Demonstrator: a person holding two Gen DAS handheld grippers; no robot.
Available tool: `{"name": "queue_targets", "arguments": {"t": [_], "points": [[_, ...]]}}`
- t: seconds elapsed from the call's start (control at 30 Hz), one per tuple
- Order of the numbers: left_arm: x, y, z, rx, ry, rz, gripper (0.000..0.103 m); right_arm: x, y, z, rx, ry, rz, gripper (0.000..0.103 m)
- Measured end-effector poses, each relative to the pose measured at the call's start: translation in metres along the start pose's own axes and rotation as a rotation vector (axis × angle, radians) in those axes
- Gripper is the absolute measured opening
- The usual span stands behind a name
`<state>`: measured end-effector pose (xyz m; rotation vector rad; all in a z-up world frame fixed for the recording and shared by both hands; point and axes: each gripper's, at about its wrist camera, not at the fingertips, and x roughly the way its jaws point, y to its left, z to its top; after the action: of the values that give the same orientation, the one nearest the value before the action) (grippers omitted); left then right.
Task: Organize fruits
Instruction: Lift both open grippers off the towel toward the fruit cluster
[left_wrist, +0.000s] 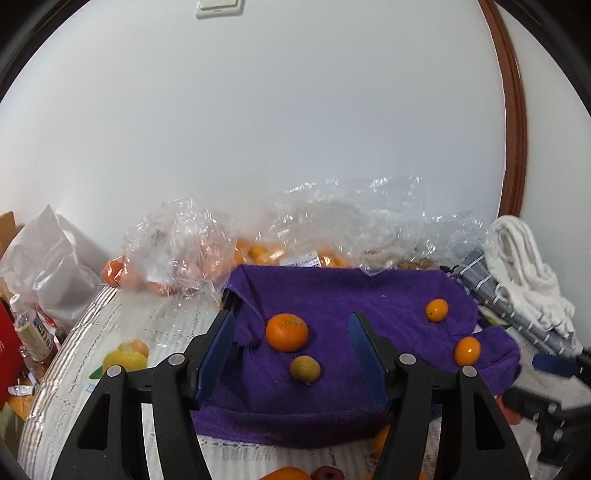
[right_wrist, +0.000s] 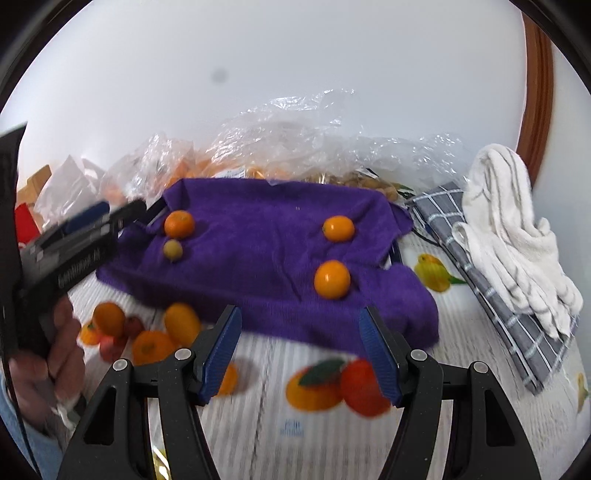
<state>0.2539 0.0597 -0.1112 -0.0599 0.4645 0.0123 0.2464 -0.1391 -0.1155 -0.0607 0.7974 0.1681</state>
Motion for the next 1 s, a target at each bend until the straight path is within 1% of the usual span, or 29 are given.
{"name": "queue_targets", "arguments": {"t": [0.1,0.17,0.3,0.43,0.5,0.53,0.6,0.67,0.83,0.9,1.0], "points": [[-0.012,0.003,-0.001,-0.001,0.026,-0.011,0.062,-0.01,-0.002,-0.007,0.019,0.016,0.017,0.066],[-0.023,0.005,-0.008,0.021,0.052,-0.021,0.062,-0.013,-0.003,-0.013,0.035,0.021,0.029,0.066],[-0.036,0.015,-0.024,0.065,0.142,-0.047,0.062,-0.009,-0.002,-0.022,0.063,0.044,0.032,0.066],[-0.049,0.033,-0.038,0.069,0.148,-0.041,0.062,-0.001,0.001,-0.031,0.079,0.082,0.043,0.064],[-0.05,0.046,-0.045,0.039,0.142,-0.014,0.062,0.0,0.004,-0.032,0.078,0.092,0.044,0.063],[-0.05,0.051,-0.046,0.015,0.151,-0.002,0.062,-0.001,0.006,-0.033,0.075,0.096,0.044,0.062],[-0.05,0.061,-0.045,-0.035,0.154,-0.002,0.062,-0.003,0.01,-0.034,0.061,0.1,0.041,0.061],[-0.049,0.069,-0.045,-0.071,0.149,0.02,0.062,-0.005,0.014,-0.034,0.045,0.099,0.034,0.059],[-0.042,0.083,-0.048,-0.139,0.194,0.049,0.062,-0.008,0.019,-0.036,0.041,0.101,0.037,0.051],[-0.041,0.086,-0.049,-0.154,0.202,0.061,0.062,-0.007,0.02,-0.037,0.044,0.109,0.053,0.048],[-0.041,0.082,-0.049,-0.14,0.195,0.067,0.062,-0.006,0.026,-0.039,0.029,0.112,0.062,0.048]]}}
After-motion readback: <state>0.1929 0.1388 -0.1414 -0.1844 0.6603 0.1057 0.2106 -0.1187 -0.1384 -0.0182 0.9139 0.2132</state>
